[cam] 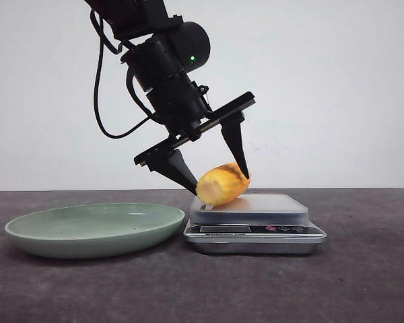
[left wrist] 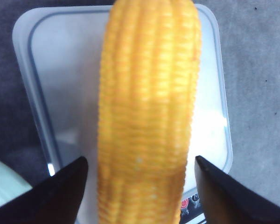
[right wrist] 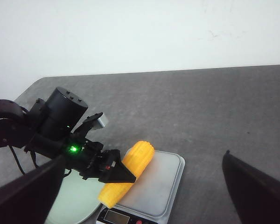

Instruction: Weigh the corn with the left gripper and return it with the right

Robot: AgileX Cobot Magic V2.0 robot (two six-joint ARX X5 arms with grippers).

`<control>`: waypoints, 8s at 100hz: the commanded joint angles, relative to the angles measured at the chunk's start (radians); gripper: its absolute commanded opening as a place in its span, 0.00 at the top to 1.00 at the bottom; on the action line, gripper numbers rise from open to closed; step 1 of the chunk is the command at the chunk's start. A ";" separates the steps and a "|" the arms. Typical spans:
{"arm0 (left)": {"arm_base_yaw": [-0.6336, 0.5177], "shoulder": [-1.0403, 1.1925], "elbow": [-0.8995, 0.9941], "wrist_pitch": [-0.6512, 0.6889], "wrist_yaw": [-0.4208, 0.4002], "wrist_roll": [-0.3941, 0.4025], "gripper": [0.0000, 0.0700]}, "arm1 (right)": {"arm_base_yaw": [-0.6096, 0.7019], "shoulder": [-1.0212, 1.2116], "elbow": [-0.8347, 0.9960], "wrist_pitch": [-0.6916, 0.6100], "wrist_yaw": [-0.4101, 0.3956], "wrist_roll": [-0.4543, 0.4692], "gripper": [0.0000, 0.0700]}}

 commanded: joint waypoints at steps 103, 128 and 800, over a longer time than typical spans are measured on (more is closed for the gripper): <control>0.011 -0.083 1.100 -0.849 -0.034 0.437 1.00 | 0.004 0.019 0.014 -0.016 0.006 -0.024 0.02; -0.030 -0.304 1.157 -0.851 -0.068 0.413 1.00 | 0.005 0.053 0.014 -0.046 0.001 -0.075 0.02; -0.036 -1.244 0.225 -0.819 -0.756 0.277 1.00 | 0.814 -0.354 -0.097 0.002 0.874 -0.326 1.00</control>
